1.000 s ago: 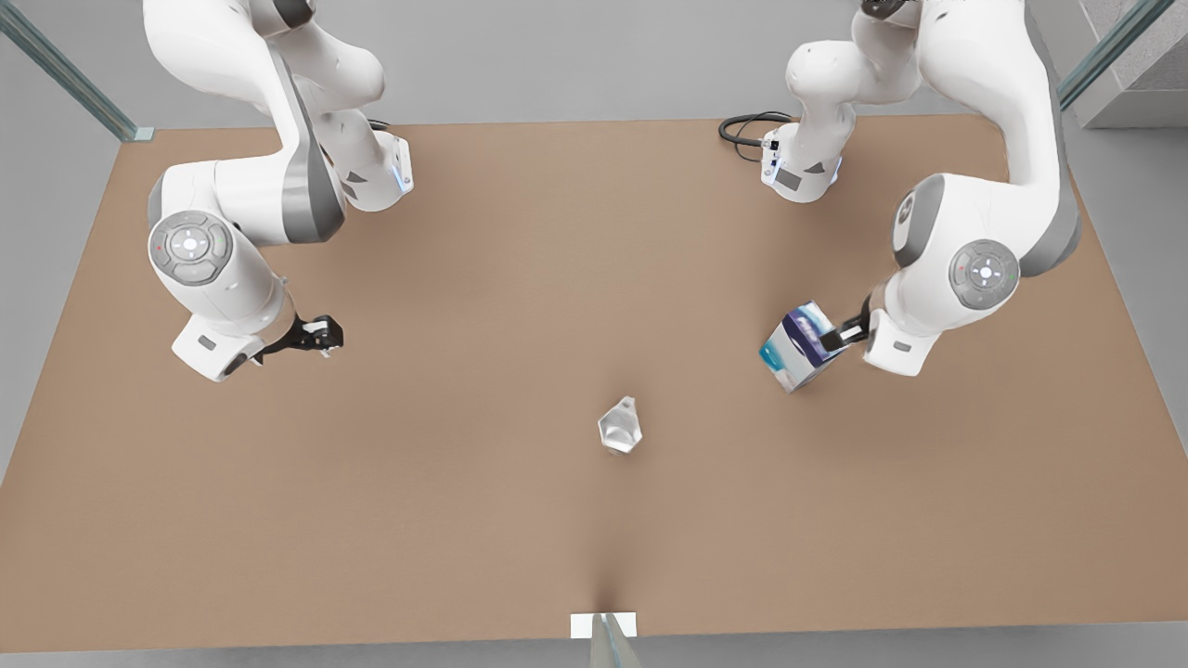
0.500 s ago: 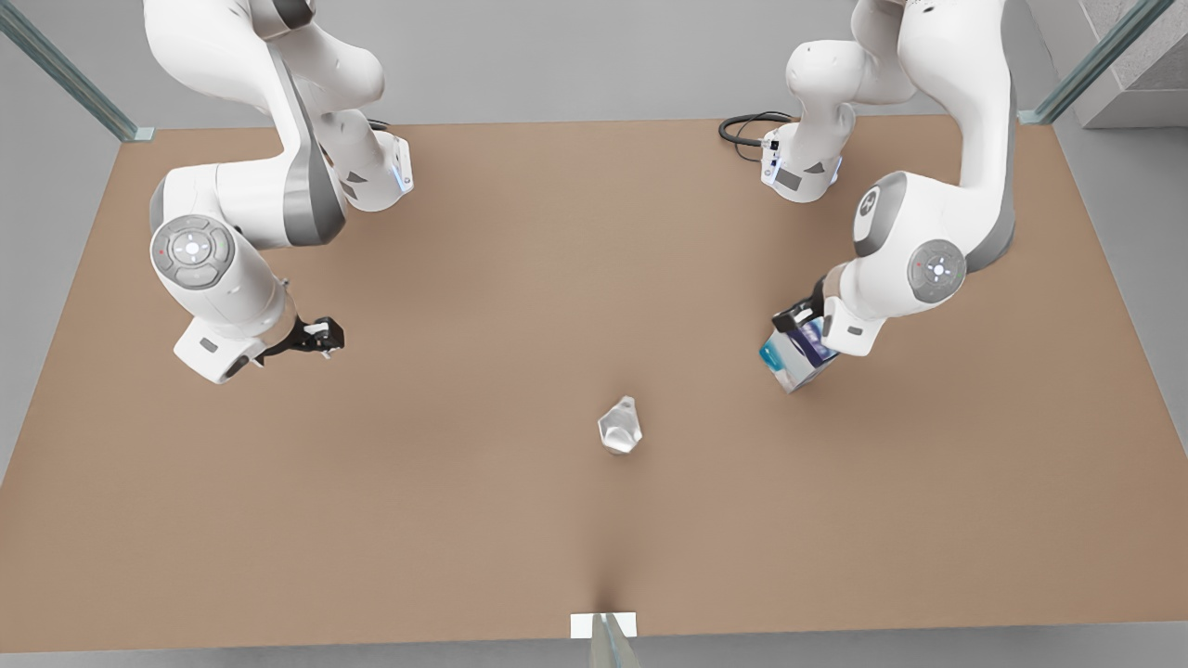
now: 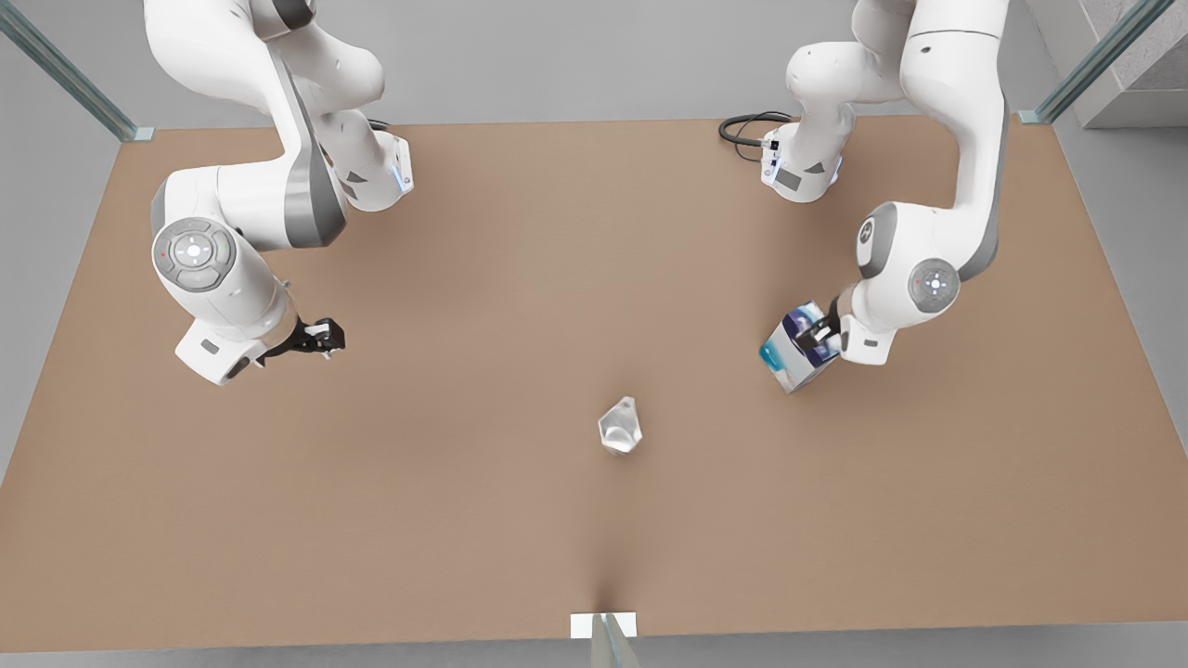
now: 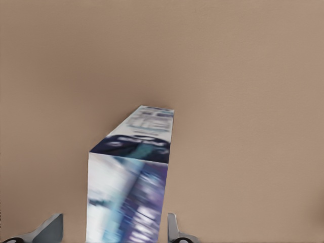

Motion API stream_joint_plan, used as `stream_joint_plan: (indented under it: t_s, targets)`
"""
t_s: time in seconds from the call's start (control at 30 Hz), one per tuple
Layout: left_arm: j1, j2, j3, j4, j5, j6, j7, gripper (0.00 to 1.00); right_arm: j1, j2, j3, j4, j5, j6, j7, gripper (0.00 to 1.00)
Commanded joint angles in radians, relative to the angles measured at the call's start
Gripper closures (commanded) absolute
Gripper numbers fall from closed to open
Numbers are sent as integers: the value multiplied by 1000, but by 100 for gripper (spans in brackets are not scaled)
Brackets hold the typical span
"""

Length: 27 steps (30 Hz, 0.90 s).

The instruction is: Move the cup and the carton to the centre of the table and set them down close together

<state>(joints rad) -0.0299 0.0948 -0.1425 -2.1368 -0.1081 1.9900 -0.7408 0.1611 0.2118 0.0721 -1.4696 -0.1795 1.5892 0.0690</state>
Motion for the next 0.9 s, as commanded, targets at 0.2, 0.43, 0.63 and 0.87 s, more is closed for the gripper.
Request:
stream_joint_plan:
  t_s: [0.2, 0.43, 0.63, 0.87]
  targets:
    - [-8, 31, -2, -55, 1, 73, -6, 10, 0, 0, 0, -2, 0, 0, 0, 0]
    - [-33, 23, -3, -46, 1, 76, -2, 49, 0, 1, 0, -2, 0, 0, 0, 0]
    - [-42, 14, -37, 115, 82, -30, 11, 49, 0, 1, 0, -2, 0, 0, 0, 0]
    - [-21, -52, -180, 212, 219, -89, 334, 48, 0, 6, 0, -5, 0, 3, 0, 0]
